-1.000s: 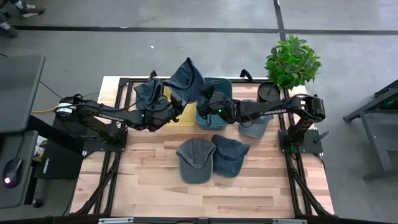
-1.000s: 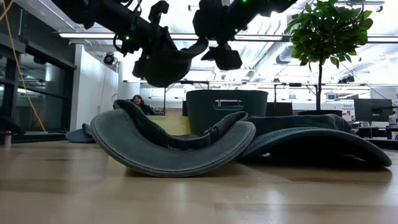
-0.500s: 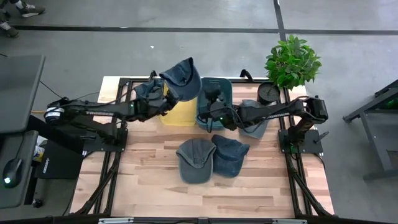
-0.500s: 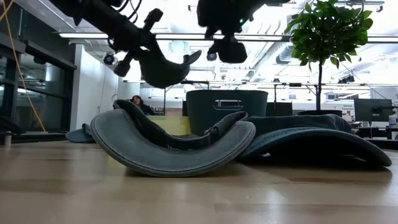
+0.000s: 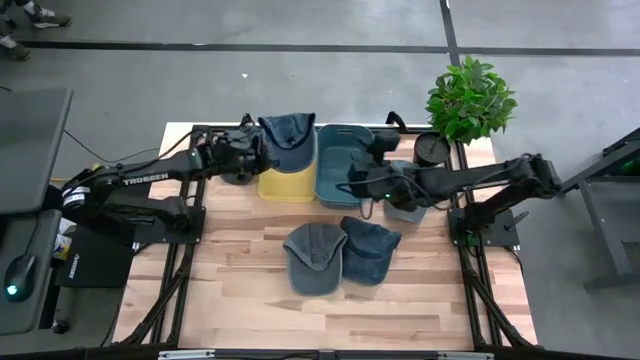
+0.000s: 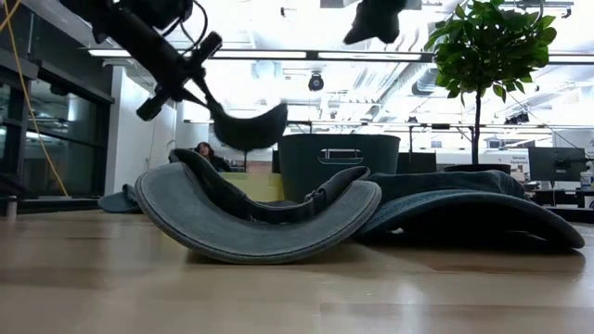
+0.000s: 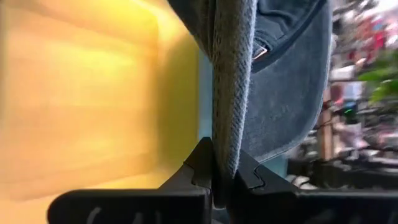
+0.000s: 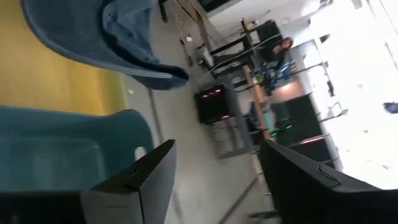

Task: Pick & Place hat
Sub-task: Put the bottom left blue cap into the yellow bin

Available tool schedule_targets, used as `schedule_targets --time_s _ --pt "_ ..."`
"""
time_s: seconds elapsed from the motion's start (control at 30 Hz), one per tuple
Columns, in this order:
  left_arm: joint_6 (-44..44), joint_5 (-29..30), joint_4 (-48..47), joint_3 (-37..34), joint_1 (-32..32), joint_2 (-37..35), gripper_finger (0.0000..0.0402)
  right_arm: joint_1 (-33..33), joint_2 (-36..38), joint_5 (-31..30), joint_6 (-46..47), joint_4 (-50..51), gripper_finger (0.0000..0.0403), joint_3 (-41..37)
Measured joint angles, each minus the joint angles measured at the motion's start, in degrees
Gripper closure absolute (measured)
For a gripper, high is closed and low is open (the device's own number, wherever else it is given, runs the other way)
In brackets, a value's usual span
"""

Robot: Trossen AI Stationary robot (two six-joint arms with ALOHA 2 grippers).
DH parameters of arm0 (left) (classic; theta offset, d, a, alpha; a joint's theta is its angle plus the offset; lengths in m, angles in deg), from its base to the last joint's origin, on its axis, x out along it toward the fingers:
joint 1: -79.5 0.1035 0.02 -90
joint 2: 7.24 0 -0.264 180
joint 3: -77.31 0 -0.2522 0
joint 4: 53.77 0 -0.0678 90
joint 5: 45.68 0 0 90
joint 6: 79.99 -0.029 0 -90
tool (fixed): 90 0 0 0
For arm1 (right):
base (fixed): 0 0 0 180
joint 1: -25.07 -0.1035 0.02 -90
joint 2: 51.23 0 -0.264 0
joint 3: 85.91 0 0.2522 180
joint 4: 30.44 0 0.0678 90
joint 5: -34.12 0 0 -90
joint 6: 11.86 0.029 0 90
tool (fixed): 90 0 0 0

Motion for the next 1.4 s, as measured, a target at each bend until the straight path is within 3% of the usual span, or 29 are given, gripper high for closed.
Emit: schedule_targets --time_s 0.17,0.37,0.5,0.83,1.4 --pt "-4.94 -5.32 -3.78 0.00 3.75 0.04 0.0396 -1.86 4.05 3.90 15.99 10.80 0.0176 0.00" --pt "-9.12 -6.14 -7.95 0.00 6.12 0.06 0.0396 -3.33 7.23 11.90 33.09 22.59 0.0176 0.00" --pt "-11.11 -6.65 -8.18 0.00 6.08 0.75 0.0396 -3.86 7.45 15.77 39.79 27.00 0.0176 0.00" --pt "-12.31 -8.16 -3.90 -0.02 6.08 7.83 0.0396 -3.97 7.47 22.18 44.89 28.67 0.0176 0.00" --pt "-12.29 -8.32 -5.34 -0.02 6.08 14.40 0.0396 -4.67 7.47 21.74 46.11 29.74 0.0176 0.00"
